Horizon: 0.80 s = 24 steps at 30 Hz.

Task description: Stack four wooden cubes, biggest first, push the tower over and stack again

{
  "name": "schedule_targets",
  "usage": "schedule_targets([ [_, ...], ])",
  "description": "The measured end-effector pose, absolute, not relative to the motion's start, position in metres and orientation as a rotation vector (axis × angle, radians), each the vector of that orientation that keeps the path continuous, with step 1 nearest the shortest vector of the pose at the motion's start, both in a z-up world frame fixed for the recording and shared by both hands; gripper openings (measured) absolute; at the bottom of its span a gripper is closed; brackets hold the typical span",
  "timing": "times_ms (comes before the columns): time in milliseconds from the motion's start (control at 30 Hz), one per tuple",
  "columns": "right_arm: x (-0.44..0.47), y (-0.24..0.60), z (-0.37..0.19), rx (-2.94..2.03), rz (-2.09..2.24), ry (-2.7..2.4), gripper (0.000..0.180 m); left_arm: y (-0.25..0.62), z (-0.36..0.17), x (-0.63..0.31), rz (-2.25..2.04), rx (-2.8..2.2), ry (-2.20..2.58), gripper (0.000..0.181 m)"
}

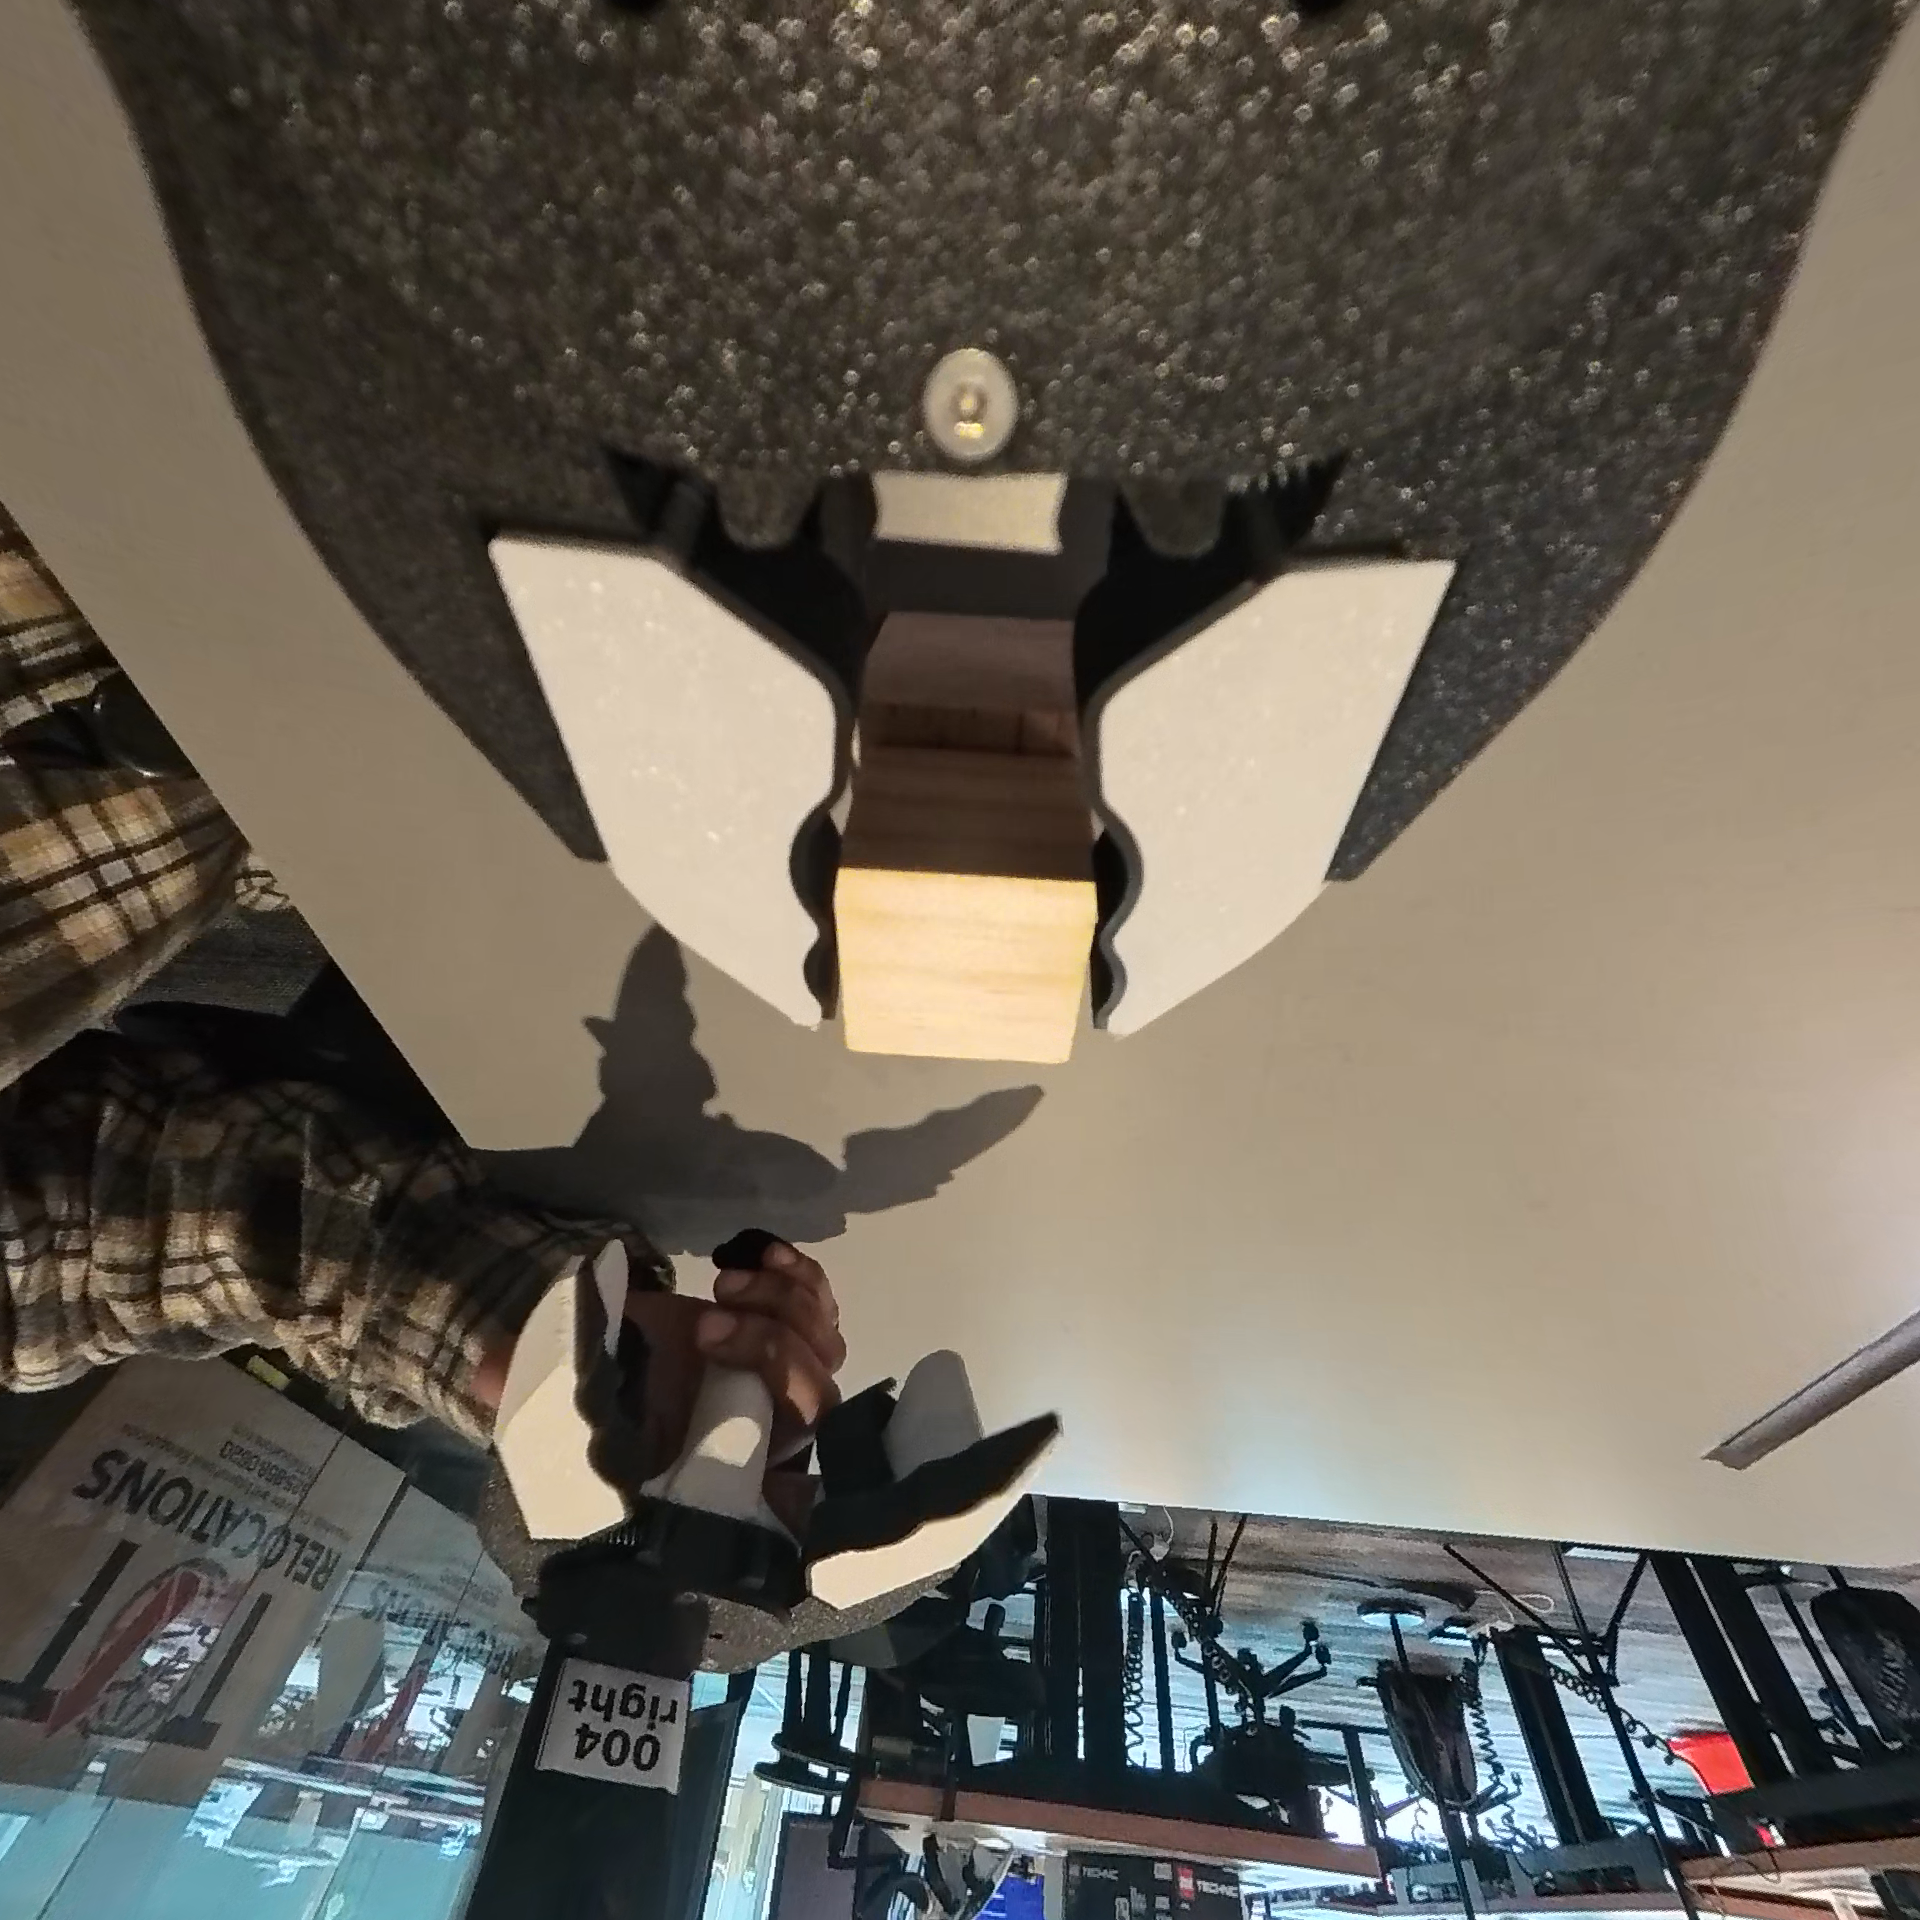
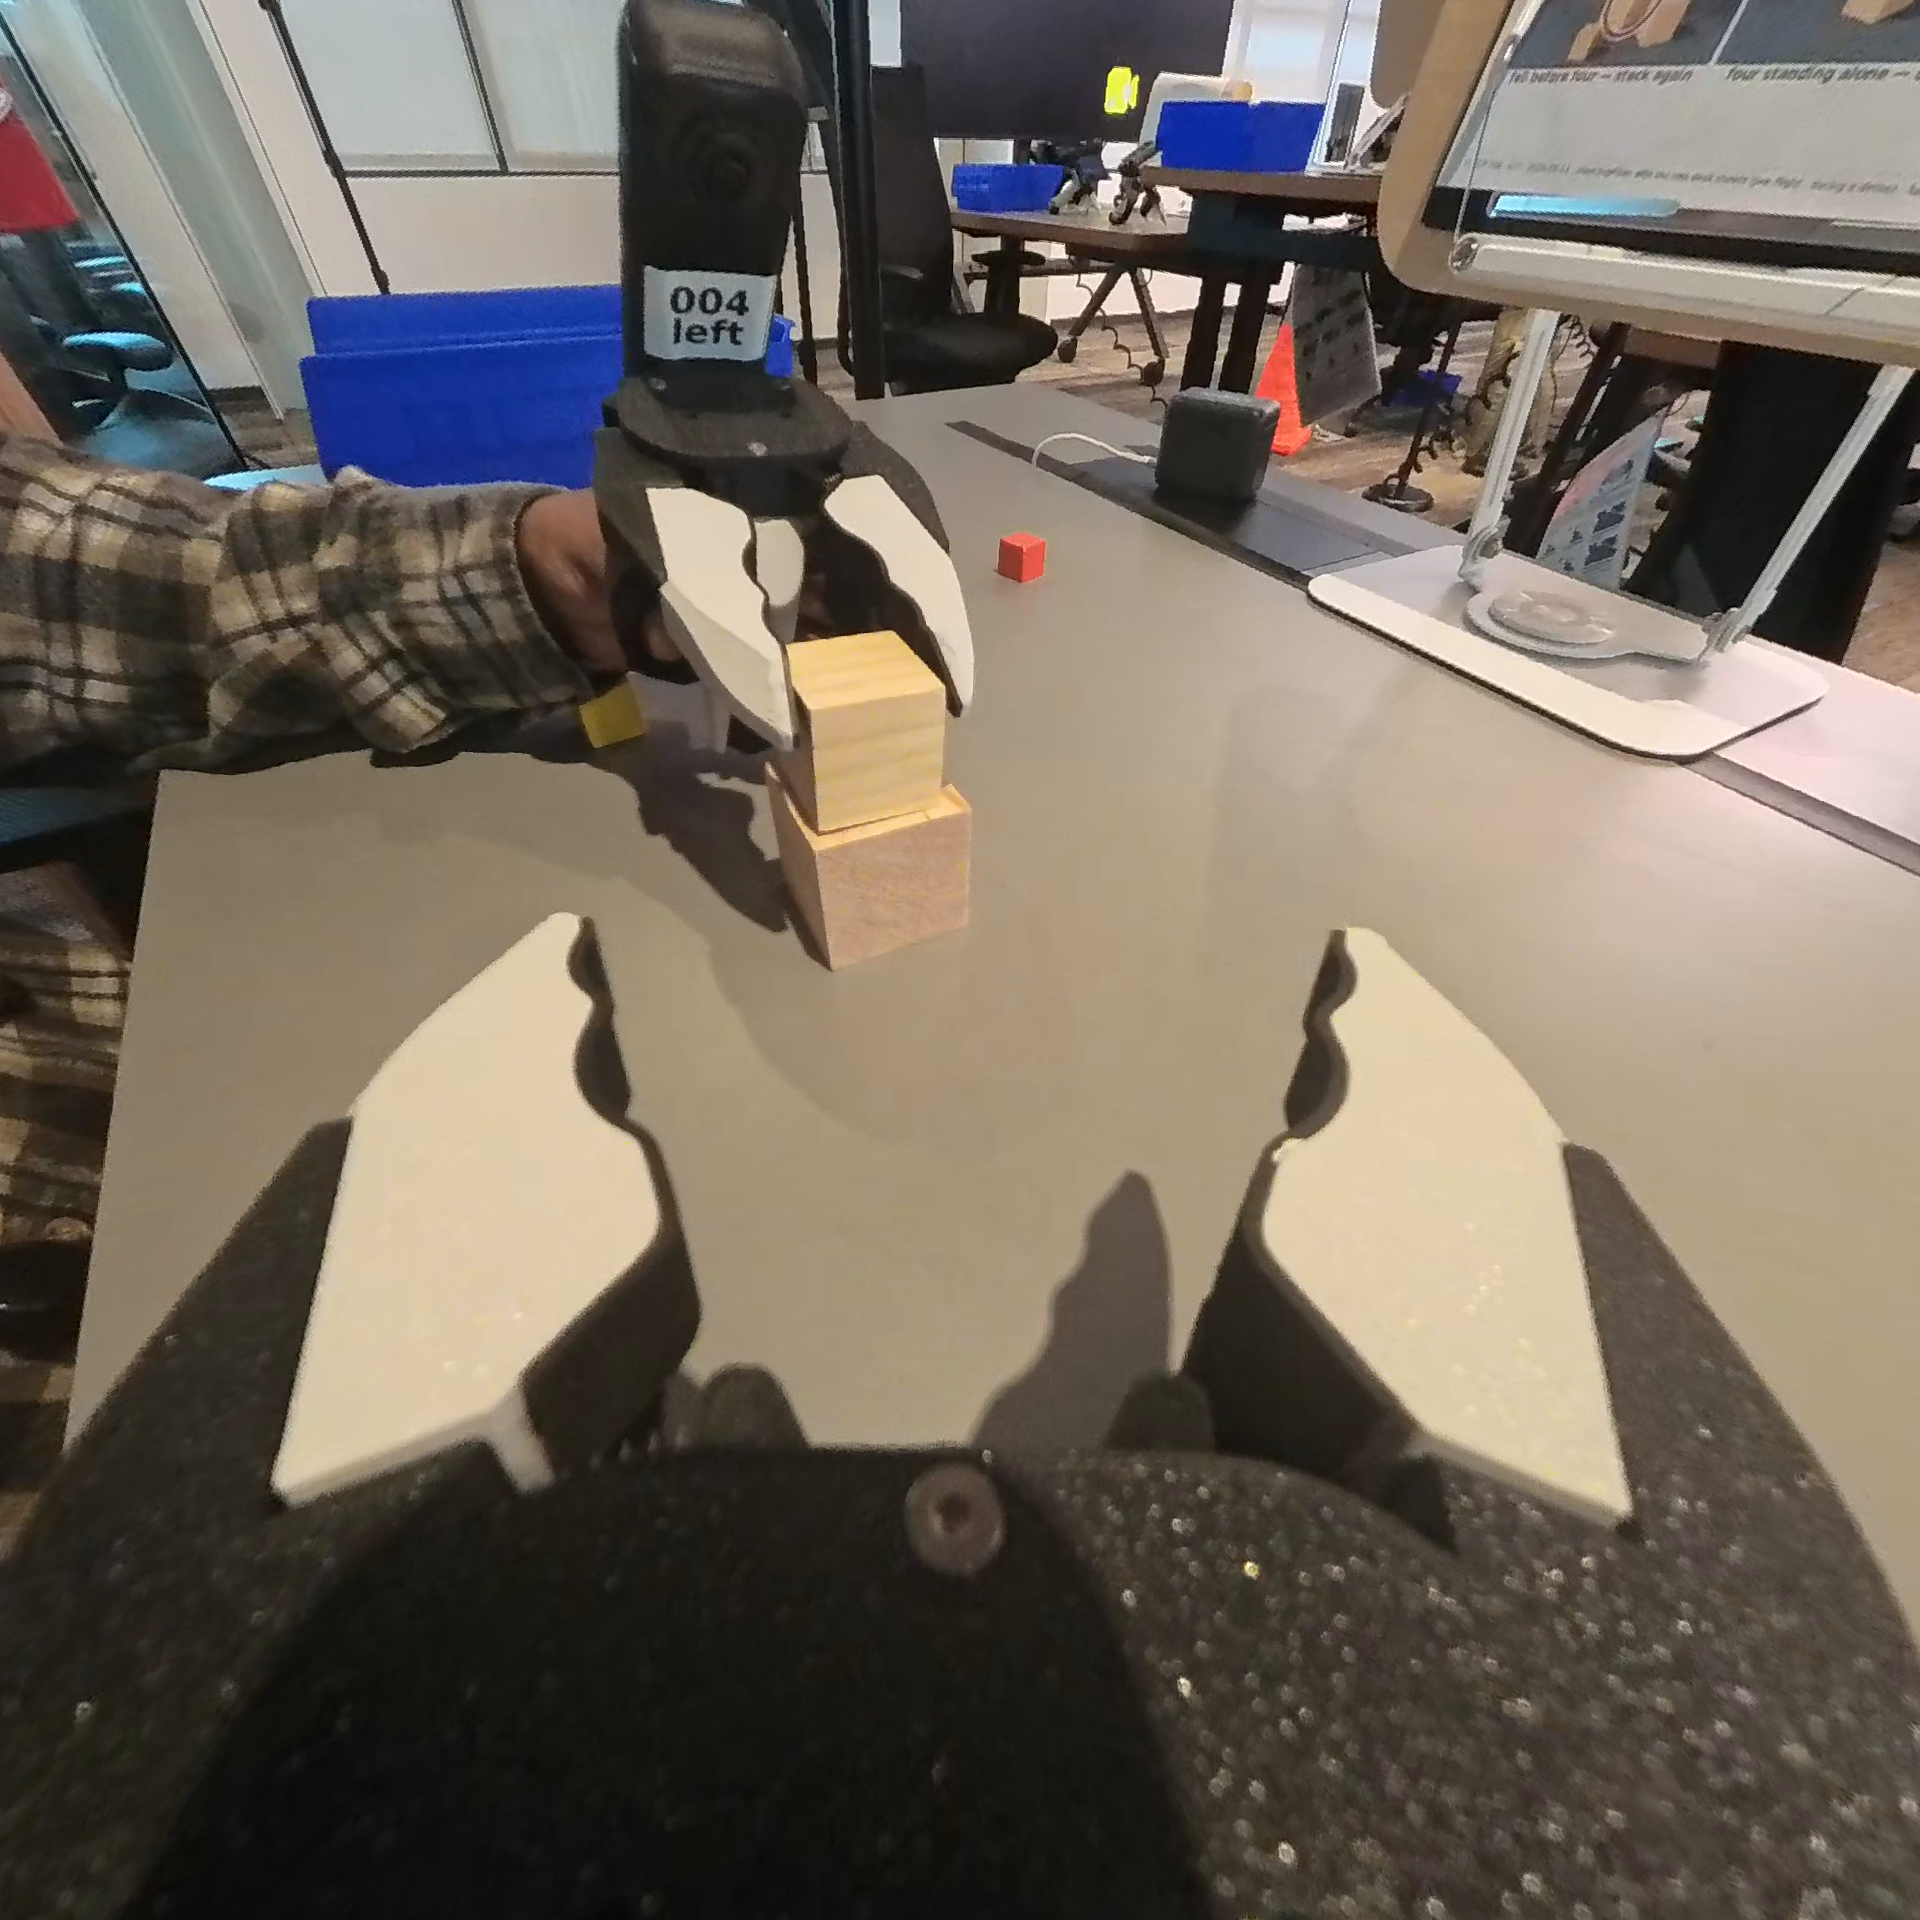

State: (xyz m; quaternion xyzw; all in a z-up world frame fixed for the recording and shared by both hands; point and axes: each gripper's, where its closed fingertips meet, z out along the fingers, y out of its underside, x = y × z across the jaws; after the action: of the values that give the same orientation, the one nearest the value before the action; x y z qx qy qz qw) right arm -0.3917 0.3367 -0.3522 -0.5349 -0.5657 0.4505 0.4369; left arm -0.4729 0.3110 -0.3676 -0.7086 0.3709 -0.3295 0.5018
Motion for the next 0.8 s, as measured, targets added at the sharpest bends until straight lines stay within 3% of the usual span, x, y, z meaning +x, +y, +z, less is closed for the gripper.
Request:
schedule_targets([
  [300,-0.392,0.336,-0.350,-1.325,1.117,-1.405,0.127,0.311,-0.343,-0.482,-0.809,-1.651,0.857,0.050],
  [567,-0.389,0.338,-0.345,-1.316,1.119,-1.388,0.127,0.271,-0.269,-0.555,-0.467,-1.629,0.789,0.068],
  [667,-0.390,0.336,-0.346,-1.314,1.124,-1.395,0.127,0.244,-0.280,-0.588,-0.305,-1.744,0.755,0.077],
  [800,-0.395,0.333,-0.350,-1.319,1.129,-1.413,0.126,0.203,-0.324,-0.601,-0.275,-1.897,0.750,0.075],
])
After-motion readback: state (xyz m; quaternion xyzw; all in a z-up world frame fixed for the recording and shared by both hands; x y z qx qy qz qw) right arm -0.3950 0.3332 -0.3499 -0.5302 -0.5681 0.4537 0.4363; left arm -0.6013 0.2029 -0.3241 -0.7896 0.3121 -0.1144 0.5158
